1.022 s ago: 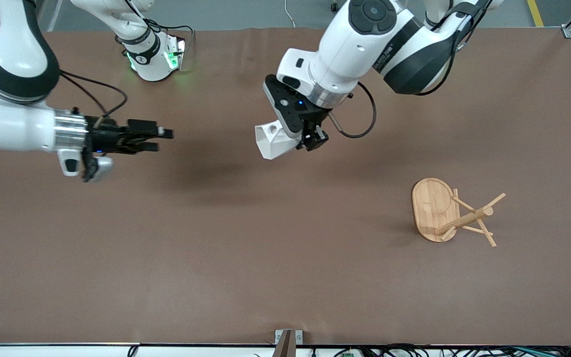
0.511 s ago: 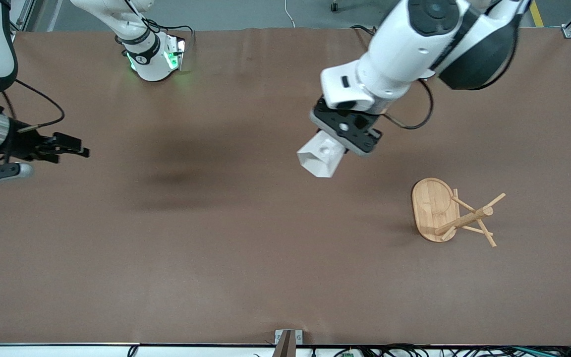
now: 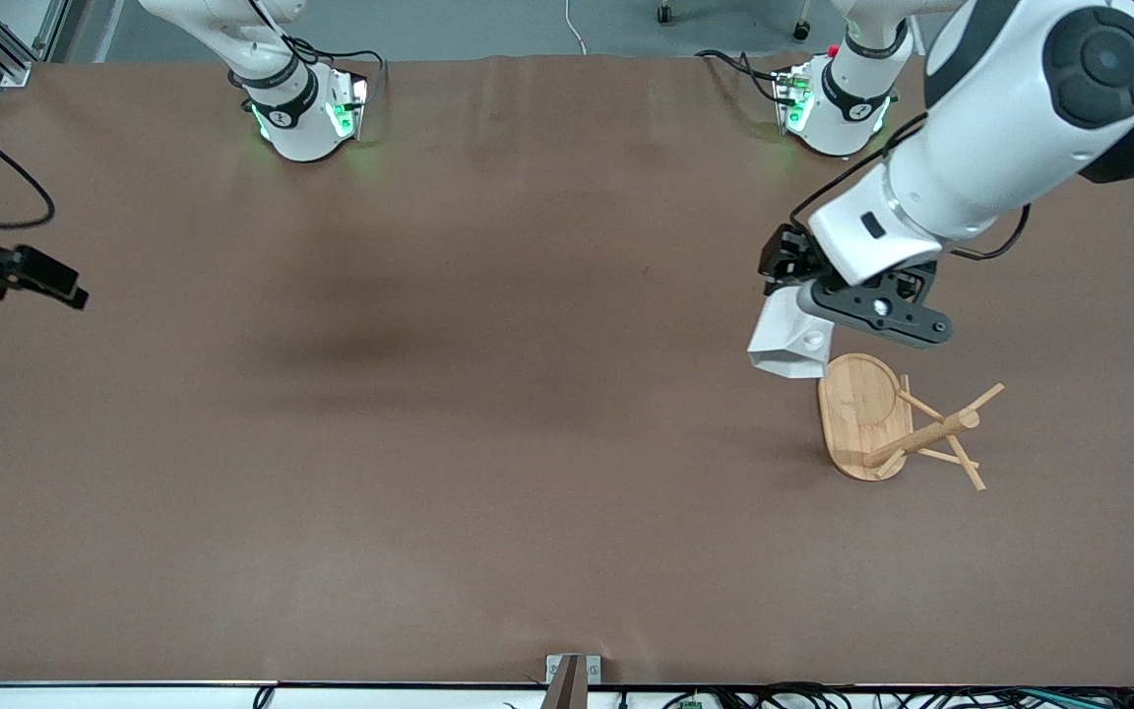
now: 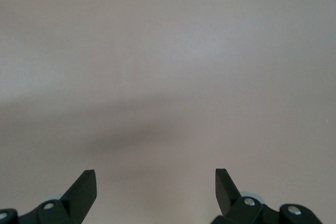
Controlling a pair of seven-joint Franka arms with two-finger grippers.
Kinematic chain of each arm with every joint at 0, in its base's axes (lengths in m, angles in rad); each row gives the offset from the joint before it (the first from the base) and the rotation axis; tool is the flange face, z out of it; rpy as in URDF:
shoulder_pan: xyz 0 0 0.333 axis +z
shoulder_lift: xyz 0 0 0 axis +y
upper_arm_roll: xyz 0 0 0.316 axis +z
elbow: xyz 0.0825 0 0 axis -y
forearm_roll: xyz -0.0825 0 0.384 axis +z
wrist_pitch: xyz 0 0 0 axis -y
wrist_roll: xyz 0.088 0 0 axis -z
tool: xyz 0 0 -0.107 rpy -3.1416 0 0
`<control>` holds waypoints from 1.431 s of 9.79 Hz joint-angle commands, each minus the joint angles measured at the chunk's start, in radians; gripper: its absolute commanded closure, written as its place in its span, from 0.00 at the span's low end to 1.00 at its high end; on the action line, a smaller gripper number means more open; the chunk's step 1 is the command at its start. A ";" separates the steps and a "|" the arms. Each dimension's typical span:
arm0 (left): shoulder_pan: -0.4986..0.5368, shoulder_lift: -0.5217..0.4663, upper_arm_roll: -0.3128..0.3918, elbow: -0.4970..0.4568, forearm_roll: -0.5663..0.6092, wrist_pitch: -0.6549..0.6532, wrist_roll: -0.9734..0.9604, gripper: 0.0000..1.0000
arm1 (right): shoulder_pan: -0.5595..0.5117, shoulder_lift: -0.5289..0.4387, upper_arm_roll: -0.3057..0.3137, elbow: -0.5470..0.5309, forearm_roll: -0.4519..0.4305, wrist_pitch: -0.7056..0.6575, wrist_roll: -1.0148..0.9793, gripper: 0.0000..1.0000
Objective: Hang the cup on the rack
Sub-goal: 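Carry the cup with the left gripper over to the wooden rack, then lower the cup onto a rack peg with the left gripper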
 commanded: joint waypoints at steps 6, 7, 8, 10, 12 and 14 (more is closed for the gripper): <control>-0.072 -0.103 0.208 -0.478 -0.084 0.379 0.190 1.00 | -0.012 -0.004 -0.003 0.143 -0.012 -0.116 0.034 0.00; -0.078 -0.097 0.252 -0.500 -0.084 0.405 0.251 1.00 | -0.011 -0.004 -0.003 0.138 -0.035 -0.100 -0.001 0.00; -0.088 -0.091 0.280 -0.503 -0.087 0.417 0.273 1.00 | -0.012 -0.006 -0.002 0.137 -0.042 -0.102 -0.051 0.00; -0.104 -0.073 0.312 -0.501 -0.086 0.443 0.293 1.00 | -0.020 -0.004 -0.002 0.135 -0.032 -0.094 -0.060 0.00; -0.144 -0.036 0.383 -0.479 -0.093 0.460 0.358 1.00 | -0.020 -0.004 -0.002 0.127 -0.030 -0.085 -0.060 0.00; -0.144 -0.027 0.389 -0.477 -0.096 0.474 0.374 1.00 | -0.026 -0.004 -0.002 0.120 -0.030 -0.085 -0.061 0.00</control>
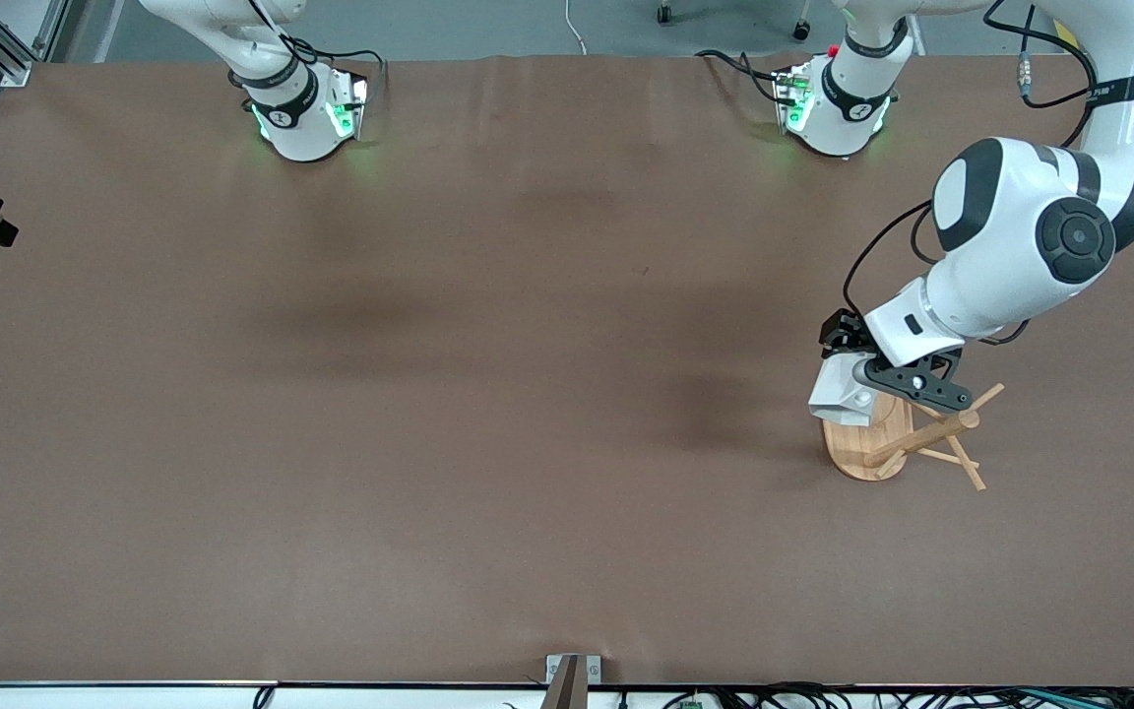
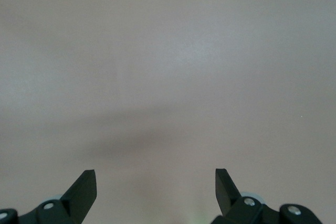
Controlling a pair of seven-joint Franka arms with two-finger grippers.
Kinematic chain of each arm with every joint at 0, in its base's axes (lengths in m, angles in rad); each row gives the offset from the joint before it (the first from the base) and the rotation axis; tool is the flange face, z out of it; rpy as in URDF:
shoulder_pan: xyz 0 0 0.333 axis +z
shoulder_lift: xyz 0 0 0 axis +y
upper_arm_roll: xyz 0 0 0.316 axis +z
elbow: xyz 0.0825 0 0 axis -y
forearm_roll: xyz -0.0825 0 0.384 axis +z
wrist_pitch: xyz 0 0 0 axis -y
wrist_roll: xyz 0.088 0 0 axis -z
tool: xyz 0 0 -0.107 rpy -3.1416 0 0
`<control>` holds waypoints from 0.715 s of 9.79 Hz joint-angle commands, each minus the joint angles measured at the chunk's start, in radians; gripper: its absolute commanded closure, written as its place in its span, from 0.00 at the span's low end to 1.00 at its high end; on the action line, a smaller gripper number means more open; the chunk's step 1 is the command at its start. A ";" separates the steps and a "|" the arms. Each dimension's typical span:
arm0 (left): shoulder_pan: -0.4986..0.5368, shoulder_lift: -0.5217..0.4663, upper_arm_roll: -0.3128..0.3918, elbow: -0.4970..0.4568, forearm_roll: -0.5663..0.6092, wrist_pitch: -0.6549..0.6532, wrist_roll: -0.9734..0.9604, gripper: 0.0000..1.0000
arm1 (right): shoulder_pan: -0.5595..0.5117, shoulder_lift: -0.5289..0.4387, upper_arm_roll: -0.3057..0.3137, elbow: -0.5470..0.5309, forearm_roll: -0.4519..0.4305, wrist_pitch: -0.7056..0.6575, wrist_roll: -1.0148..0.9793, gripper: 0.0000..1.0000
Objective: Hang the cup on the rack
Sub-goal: 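Lower the cup onto a rack peg with the left gripper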
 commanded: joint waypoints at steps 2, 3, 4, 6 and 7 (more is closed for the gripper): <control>-0.013 0.037 0.033 -0.001 -0.022 0.035 0.065 1.00 | -0.016 0.003 0.009 -0.002 -0.008 0.004 -0.017 0.00; -0.008 0.037 0.033 0.001 -0.024 0.035 0.084 1.00 | -0.011 0.003 0.008 -0.004 -0.008 0.004 -0.017 0.00; -0.002 0.037 0.033 0.001 -0.024 0.035 0.094 1.00 | -0.006 0.002 0.008 -0.004 -0.007 0.004 -0.017 0.00; 0.000 0.046 0.039 0.016 -0.047 0.035 0.102 1.00 | 0.016 0.003 -0.021 -0.004 -0.007 0.004 -0.018 0.00; 0.000 0.051 0.062 0.016 -0.071 0.035 0.123 1.00 | 0.029 0.003 -0.038 -0.004 -0.007 0.004 -0.023 0.00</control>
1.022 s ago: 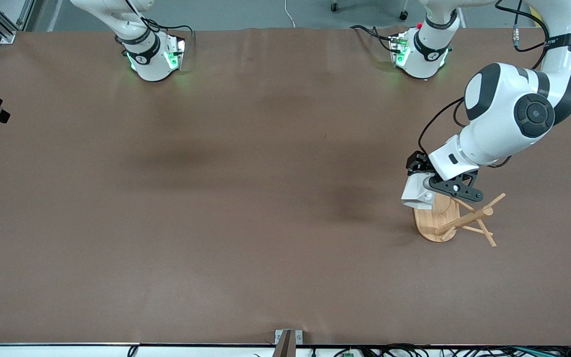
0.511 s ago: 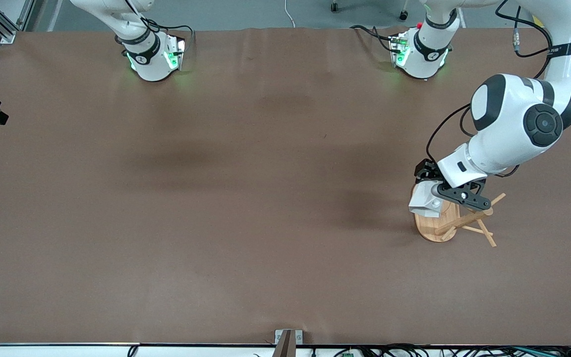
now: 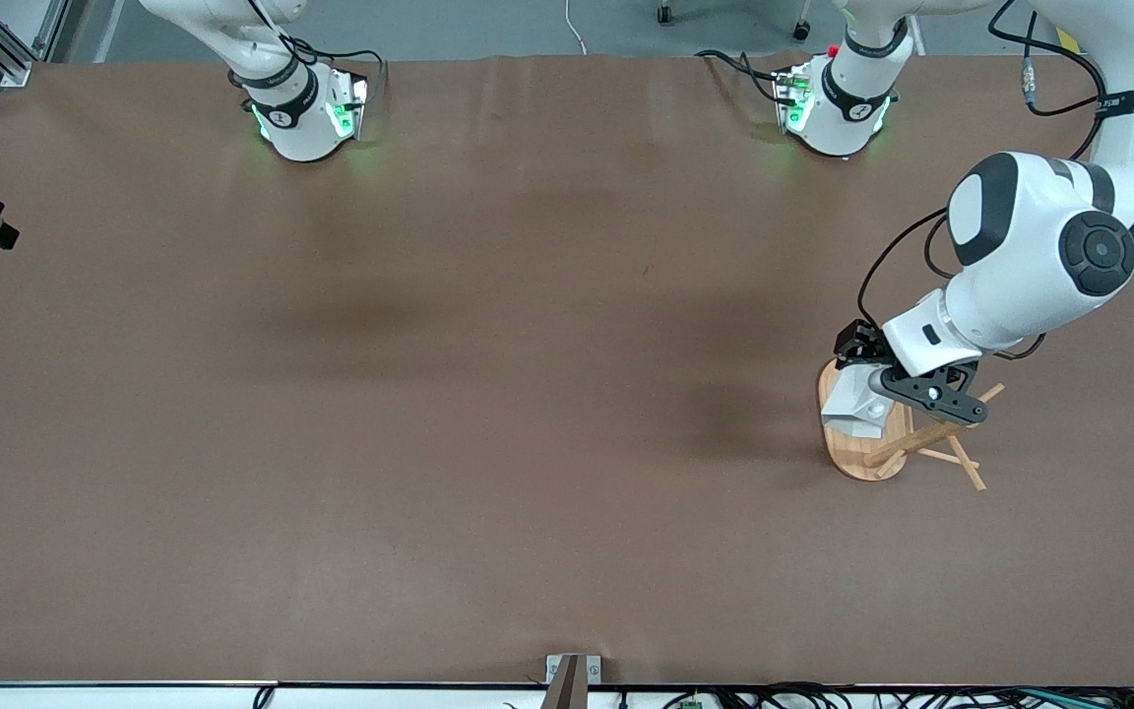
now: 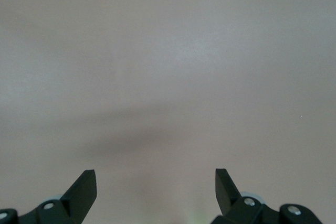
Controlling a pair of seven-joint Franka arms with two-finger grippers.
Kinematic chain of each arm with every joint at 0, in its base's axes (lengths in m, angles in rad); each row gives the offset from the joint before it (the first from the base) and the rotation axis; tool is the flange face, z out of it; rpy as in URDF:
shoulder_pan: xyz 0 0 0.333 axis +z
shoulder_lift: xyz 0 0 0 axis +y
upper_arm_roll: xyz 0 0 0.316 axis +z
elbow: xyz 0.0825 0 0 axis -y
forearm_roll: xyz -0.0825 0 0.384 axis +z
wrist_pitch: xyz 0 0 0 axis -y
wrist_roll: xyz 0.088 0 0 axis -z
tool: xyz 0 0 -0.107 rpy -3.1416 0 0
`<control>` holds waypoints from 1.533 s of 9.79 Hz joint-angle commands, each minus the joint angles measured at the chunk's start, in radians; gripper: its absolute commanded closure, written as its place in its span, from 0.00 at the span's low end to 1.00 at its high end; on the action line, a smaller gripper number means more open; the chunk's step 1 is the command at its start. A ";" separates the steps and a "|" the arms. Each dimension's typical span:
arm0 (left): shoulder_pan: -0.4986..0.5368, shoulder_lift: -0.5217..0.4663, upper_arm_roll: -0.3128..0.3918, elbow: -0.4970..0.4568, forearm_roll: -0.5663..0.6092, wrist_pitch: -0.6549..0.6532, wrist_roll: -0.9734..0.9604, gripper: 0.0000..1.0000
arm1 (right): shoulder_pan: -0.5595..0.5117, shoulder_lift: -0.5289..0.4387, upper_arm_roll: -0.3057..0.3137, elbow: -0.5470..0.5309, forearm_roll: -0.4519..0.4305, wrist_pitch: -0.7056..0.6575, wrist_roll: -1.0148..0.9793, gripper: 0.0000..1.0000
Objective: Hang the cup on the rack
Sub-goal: 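Lower the cup onto a rack peg with the left gripper, then open the left gripper and raise it away from the rack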
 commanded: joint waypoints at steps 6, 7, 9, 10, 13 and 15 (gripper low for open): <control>0.011 0.042 0.066 0.004 -0.067 0.013 0.123 1.00 | 0.016 -0.002 -0.029 -0.005 -0.005 -0.001 -0.033 0.00; 0.012 0.048 0.067 0.004 -0.073 0.013 0.137 1.00 | 0.016 -0.002 -0.029 -0.005 -0.005 0.001 -0.034 0.00; 0.012 0.059 0.072 0.005 -0.071 0.013 0.140 0.98 | 0.016 -0.002 -0.029 -0.005 -0.005 -0.001 -0.037 0.00; 0.012 0.064 0.072 0.008 -0.070 0.013 0.135 0.80 | 0.013 -0.002 -0.029 -0.005 -0.005 -0.002 -0.037 0.00; 0.014 0.058 0.073 0.036 -0.059 0.009 0.068 0.00 | 0.015 -0.002 -0.029 -0.005 -0.005 -0.004 -0.037 0.00; 0.012 0.003 0.072 0.045 -0.053 -0.055 -0.015 0.00 | 0.015 -0.002 -0.029 -0.005 -0.005 -0.004 -0.037 0.00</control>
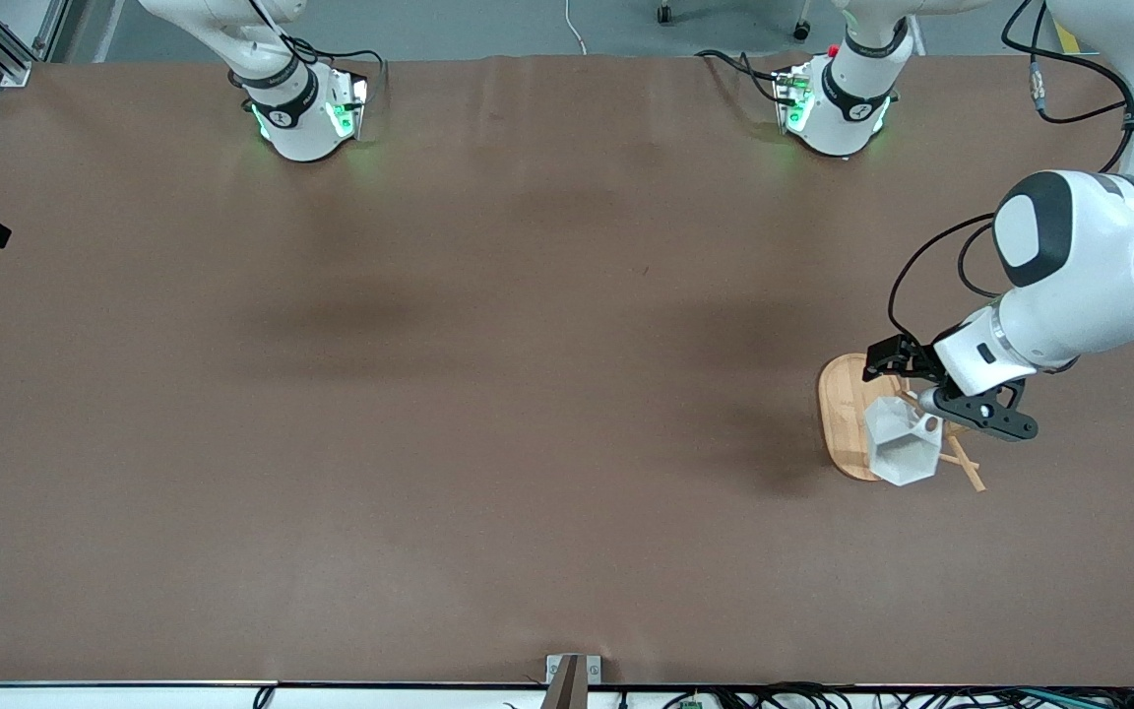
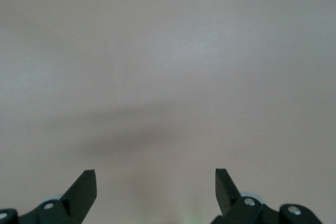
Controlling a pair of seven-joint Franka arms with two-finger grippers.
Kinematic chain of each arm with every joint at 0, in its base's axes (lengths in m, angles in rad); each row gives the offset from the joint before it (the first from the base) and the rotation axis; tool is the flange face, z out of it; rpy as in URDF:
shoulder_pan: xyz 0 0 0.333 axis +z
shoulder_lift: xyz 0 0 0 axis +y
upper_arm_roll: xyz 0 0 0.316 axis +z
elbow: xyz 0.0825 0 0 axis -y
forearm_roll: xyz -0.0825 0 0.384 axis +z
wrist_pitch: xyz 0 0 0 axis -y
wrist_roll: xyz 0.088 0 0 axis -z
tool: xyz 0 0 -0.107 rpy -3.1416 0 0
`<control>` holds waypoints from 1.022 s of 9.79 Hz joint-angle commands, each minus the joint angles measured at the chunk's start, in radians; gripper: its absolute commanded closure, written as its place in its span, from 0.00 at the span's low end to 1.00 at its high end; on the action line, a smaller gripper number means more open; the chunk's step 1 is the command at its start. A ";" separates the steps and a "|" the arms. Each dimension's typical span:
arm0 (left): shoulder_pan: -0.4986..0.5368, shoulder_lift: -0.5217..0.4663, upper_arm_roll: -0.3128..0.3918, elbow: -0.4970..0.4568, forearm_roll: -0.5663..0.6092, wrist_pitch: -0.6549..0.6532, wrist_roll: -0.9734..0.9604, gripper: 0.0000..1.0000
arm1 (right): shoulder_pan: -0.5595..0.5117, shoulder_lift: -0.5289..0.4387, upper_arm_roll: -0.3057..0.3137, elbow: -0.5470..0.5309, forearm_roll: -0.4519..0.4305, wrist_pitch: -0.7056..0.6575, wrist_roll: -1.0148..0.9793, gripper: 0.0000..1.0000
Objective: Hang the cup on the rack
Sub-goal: 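Open the left gripper and raise it away from the rack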
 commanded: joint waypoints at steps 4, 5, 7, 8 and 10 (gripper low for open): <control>0.063 -0.199 -0.066 0.028 0.129 -0.244 -0.180 0.00 | 0.009 -0.004 -0.009 -0.004 -0.005 -0.003 -0.012 0.00; 0.058 -0.215 -0.069 0.085 0.166 -0.325 -0.230 0.00 | 0.009 -0.005 -0.009 -0.004 -0.005 0.000 -0.012 0.00; 0.044 -0.218 -0.061 0.207 0.283 -0.409 -0.220 0.00 | 0.011 -0.005 -0.009 -0.004 -0.005 -0.003 -0.012 0.00; 0.050 -0.222 -0.052 0.240 0.271 -0.414 -0.216 0.00 | 0.009 -0.004 -0.009 -0.004 -0.005 -0.003 -0.012 0.00; 0.052 -0.261 -0.049 0.243 0.227 -0.478 -0.236 0.00 | 0.008 -0.005 -0.009 -0.004 -0.005 -0.003 -0.012 0.00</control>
